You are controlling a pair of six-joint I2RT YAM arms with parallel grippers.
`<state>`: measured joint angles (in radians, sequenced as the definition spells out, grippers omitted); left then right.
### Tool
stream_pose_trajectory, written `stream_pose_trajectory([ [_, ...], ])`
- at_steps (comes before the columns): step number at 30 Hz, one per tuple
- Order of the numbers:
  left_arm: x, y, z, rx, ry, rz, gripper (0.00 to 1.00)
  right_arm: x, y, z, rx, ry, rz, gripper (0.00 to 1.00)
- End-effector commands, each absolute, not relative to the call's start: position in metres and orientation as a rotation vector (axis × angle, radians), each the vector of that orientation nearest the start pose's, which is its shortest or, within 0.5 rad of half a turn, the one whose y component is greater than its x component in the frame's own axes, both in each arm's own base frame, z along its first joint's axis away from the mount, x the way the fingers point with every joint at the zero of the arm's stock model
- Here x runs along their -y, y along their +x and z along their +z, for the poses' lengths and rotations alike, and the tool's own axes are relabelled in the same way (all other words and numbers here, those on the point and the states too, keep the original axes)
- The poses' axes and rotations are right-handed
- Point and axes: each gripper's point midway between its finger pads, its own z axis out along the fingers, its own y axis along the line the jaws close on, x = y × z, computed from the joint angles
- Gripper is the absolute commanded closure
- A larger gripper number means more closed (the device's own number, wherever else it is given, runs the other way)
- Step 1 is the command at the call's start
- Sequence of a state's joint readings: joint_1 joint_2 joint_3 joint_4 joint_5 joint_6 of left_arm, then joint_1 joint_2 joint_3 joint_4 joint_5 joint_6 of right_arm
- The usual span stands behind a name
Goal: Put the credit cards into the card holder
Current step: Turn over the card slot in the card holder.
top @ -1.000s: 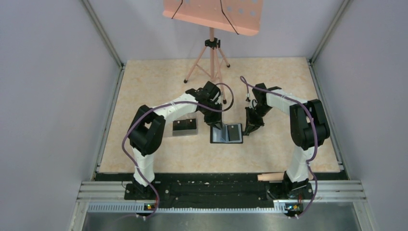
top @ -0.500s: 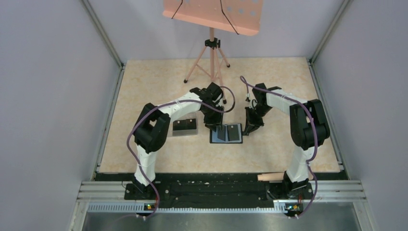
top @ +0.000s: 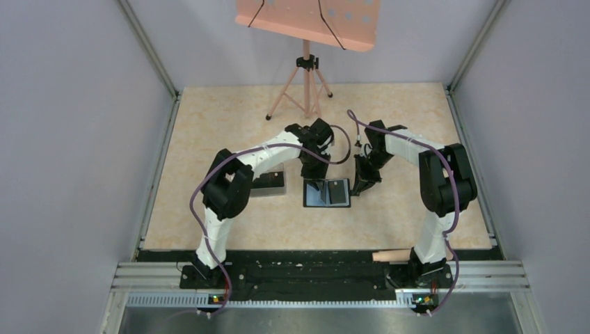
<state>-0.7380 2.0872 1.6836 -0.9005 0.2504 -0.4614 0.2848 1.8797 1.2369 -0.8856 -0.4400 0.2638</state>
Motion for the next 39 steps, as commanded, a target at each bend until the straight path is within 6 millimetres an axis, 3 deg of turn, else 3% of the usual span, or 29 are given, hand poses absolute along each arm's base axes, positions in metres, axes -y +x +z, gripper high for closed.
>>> stream_pose_trajectory([
  [1,0.360,0.274,0.086,-2.905,0.530,-0.745,0.78,-0.169,0.268,0.041,-3.117,-0.057,0.733,1.00],
  [3,0.375,0.272,0.097,-2.862,0.549,-0.876,0.78,-0.169,0.269,0.042,-3.113,-0.056,0.734,1.00],
  [6,0.397,0.266,0.112,-2.788,0.599,-1.100,0.69,-0.170,0.269,0.043,-3.111,-0.056,0.745,1.00],
  [11,0.415,0.260,0.103,-2.810,0.595,-1.271,0.62,-0.175,0.267,0.044,-3.106,-0.044,0.794,1.00],
  [16,0.418,0.262,0.093,-2.820,0.598,-1.272,0.59,-0.172,0.272,0.052,-3.075,-0.038,0.752,0.99],
  [23,0.416,0.278,0.118,-2.694,0.624,-1.206,0.58,-0.168,0.284,0.071,-3.016,-0.047,0.697,0.75],
  [30,0.381,0.307,0.157,-2.500,0.514,-1.116,0.57,-0.174,0.296,0.096,-2.955,-0.105,0.672,0.51],
  [32,0.361,0.319,0.174,-2.430,0.435,-1.106,0.57,-0.180,0.299,0.101,-2.944,-0.130,0.669,0.48],
  [39,0.272,0.338,0.176,-2.374,0.114,-1.046,0.56,-0.223,0.308,0.114,-2.917,-0.282,0.689,0.40],
])
